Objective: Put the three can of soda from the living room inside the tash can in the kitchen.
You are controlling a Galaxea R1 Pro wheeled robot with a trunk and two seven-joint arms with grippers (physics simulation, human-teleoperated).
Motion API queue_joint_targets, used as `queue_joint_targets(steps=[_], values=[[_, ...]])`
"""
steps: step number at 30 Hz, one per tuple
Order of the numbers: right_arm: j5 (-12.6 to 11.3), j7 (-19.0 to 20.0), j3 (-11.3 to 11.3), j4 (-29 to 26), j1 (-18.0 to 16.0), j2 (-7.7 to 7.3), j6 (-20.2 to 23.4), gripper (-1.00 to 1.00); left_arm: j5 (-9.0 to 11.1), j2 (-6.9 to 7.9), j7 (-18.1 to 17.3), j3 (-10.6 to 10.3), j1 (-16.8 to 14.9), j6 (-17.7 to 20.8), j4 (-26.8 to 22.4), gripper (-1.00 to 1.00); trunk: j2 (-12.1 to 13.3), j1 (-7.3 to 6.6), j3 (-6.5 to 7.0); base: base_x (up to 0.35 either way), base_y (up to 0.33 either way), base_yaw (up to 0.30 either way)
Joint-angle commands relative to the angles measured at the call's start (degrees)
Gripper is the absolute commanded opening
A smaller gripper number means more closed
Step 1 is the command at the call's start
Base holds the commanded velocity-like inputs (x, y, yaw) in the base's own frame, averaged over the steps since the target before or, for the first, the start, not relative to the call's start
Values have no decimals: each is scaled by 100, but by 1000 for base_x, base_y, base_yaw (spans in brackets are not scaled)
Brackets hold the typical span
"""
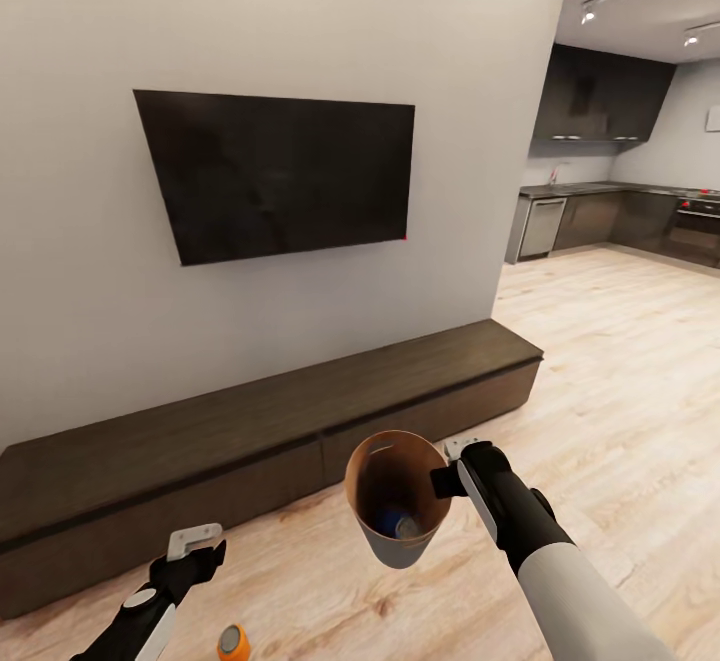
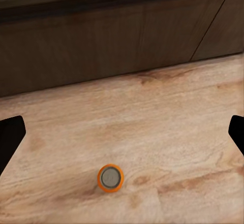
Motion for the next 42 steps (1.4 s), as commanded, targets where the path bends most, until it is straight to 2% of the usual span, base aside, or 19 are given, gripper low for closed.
queue_joint_targets(steps=[1, 16, 42], values=[[-84, 19, -3, -3, -2, 0, -1, -100, -1, 0, 0, 2, 0, 0, 0, 100, 0, 0, 1, 40, 0, 0], [-84, 18, -3, -3, -2, 2, -1, -100, 4, 0, -1, 5, 1, -1, -2, 100, 0, 0, 1, 9, 0, 0], [-84, 17, -3, -3, -2, 3, -1, -100, 4, 0, -10, 0, 2, -1, -2, 100, -1043, 571, -466, 0, 0, 0]])
